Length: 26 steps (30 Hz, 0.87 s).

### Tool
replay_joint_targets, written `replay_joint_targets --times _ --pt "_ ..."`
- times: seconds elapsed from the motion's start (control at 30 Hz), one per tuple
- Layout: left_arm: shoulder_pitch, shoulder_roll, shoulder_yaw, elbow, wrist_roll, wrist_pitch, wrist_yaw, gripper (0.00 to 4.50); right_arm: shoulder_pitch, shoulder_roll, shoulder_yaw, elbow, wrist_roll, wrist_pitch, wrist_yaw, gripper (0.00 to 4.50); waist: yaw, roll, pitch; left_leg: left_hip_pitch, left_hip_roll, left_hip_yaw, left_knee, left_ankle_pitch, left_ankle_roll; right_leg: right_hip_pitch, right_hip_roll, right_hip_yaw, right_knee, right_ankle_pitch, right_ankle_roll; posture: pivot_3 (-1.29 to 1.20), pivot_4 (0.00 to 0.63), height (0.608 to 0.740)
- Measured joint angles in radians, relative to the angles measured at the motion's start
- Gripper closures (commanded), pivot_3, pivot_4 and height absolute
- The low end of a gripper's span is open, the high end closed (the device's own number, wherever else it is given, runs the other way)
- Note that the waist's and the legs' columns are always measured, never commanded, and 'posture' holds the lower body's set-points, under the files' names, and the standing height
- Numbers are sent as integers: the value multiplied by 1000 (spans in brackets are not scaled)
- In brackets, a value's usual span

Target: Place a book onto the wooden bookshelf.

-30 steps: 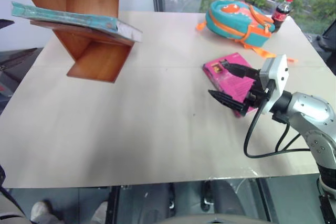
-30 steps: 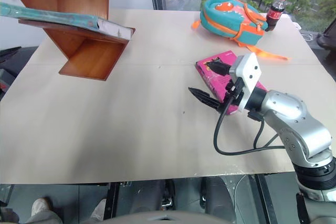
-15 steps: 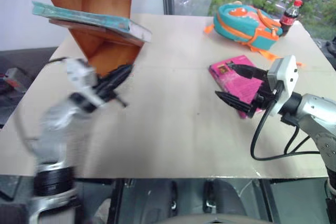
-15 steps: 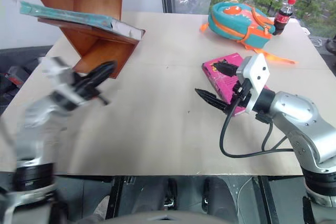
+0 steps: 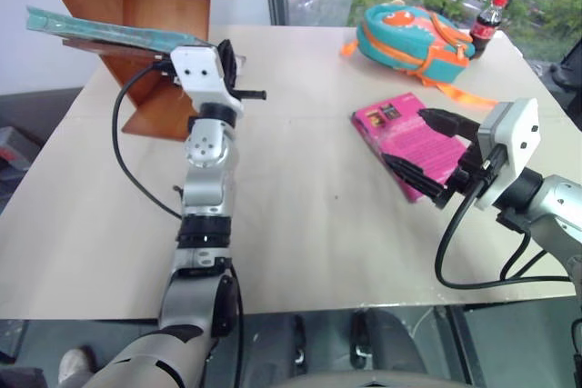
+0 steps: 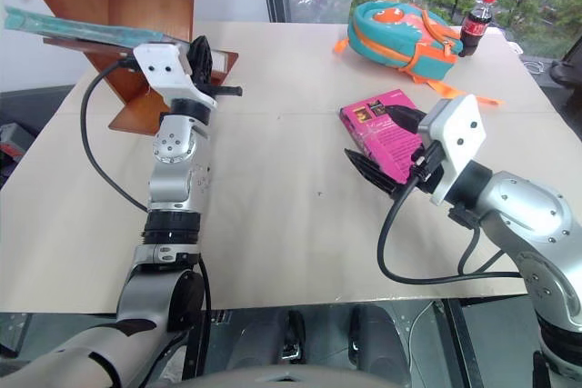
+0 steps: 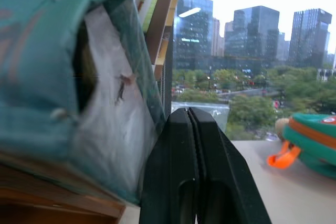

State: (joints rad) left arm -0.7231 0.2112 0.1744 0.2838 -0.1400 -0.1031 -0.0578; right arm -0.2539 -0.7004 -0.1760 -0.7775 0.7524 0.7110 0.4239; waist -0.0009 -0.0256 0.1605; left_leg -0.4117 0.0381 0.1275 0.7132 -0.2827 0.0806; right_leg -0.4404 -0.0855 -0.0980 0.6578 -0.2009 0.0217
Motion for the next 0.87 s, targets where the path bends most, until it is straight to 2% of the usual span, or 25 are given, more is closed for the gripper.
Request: replay_joint_targets --times 0.13,0.23,0.3,0.33,0.37,0.43,0.5,0.63,0.77,0.87 --pt "59 -5 -24 -45 -73 35 -130 4446 2 5 3 -1 -5 0 -16 0 2 0 0 0 0 -1 0 0 0 0 0 -1 0 0 0 0 150 740" --pt "175 11 -106 -162 -161 125 -307 3674 42 12 6 3 -36 -4 -33 0 12 0 0 0 0 -1 0 0 0 0 0 -1 -1 0 0 0 150 740" --pt "294 66 -136 -271 -241 211 -423 2869 128 11 5 22 -88 -26 -38 0 11 0 -2 0 0 -1 -3 0 0 0 0 0 -3 0 0 0 150 740" --pt "383 111 -141 -322 -283 266 -486 2298 209 3 2 42 -124 -40 -33 0 9 1 -2 1 0 0 -5 0 0 0 0 0 -2 -1 0 0 150 740" --pt "447 151 -137 -346 -316 311 -525 1927 280 -6 0 67 -153 -44 -21 0 9 1 -1 1 0 0 -7 0 0 -2 -1 1 -3 -1 0 0 150 740" --pt "518 204 -97 -377 -377 383 -568 878 388 -26 -16 100 -200 -65 14 0 14 2 -1 -2 0 1 -7 0 -1 -6 0 1 -1 -1 0 0 150 740" --pt "584 277 -29 -459 -441 435 -606 30 501 -51 -80 105 -238 -110 65 0 15 3 -1 -2 0 0 -7 1 -2 -5 -1 1 -1 -4 4 0 150 740" --pt "791 442 110 -578 -480 492 -674 30 690 -64 -253 173 -304 -218 170 0 13 6 -3 2 0 2 -7 0 -2 -3 -1 3 -2 -6 0 0 150 740" --pt "881 503 163 -586 -482 511 -729 30 740 -63 -316 197 -326 -285 233 0 15 7 -2 3 1 1 -7 -5 -2 -4 -4 3 -1 -6 -1 0 150 740" --pt "891 539 224 -575 -486 511 -772 30 752 -59 -346 227 -336 -309 261 0 17 8 -3 1 1 -1 -7 -4 -3 -5 -5 4 -2 -5 -1 0 150 740"
